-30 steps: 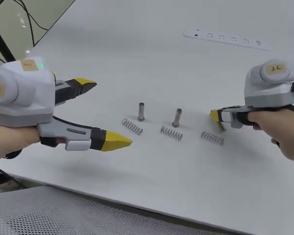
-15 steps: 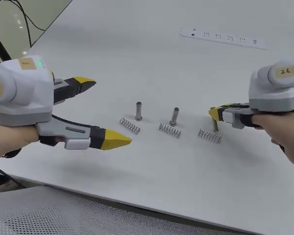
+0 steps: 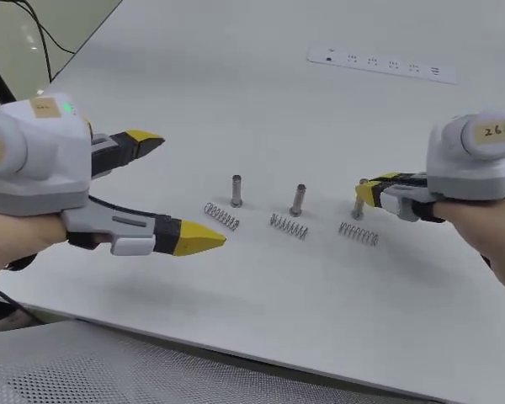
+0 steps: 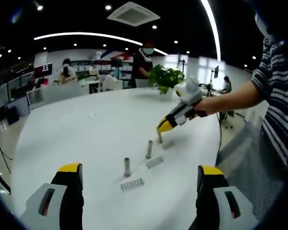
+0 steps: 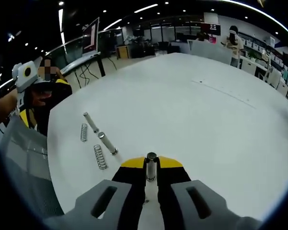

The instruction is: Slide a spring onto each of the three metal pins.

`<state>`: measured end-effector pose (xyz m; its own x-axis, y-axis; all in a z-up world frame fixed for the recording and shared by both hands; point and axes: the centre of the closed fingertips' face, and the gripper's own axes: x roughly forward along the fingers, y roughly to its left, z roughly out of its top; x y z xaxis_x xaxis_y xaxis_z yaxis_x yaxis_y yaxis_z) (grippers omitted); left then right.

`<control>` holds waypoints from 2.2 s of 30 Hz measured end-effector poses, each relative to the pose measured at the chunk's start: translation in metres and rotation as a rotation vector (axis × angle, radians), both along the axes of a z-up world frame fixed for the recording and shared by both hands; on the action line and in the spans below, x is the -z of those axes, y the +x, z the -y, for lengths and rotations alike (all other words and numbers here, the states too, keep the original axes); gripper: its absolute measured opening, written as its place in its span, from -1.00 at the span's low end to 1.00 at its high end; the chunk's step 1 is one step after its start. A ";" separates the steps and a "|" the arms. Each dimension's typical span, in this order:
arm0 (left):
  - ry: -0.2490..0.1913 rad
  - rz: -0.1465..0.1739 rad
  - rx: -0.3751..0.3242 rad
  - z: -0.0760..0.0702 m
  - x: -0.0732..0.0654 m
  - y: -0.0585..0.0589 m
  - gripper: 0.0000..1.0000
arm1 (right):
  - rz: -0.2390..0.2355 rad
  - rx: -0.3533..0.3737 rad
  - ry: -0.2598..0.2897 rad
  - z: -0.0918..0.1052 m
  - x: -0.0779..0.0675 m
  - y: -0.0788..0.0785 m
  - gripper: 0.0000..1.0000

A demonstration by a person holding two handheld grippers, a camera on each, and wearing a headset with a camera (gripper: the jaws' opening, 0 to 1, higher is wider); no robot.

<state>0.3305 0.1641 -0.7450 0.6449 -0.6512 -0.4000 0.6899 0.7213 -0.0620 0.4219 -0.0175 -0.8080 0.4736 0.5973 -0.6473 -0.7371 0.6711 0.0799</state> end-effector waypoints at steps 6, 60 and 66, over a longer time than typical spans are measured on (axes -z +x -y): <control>-0.002 -0.002 0.000 0.000 0.001 0.000 0.93 | 0.012 -0.009 -0.011 0.003 0.001 -0.002 -0.90; -0.007 -0.018 0.004 -0.002 0.003 0.006 0.93 | 0.078 -0.095 -0.026 0.011 -0.009 -0.019 -0.39; -0.003 -0.018 0.007 -0.004 0.004 0.005 0.93 | 0.120 -0.152 -0.053 0.014 -0.014 -0.026 -0.35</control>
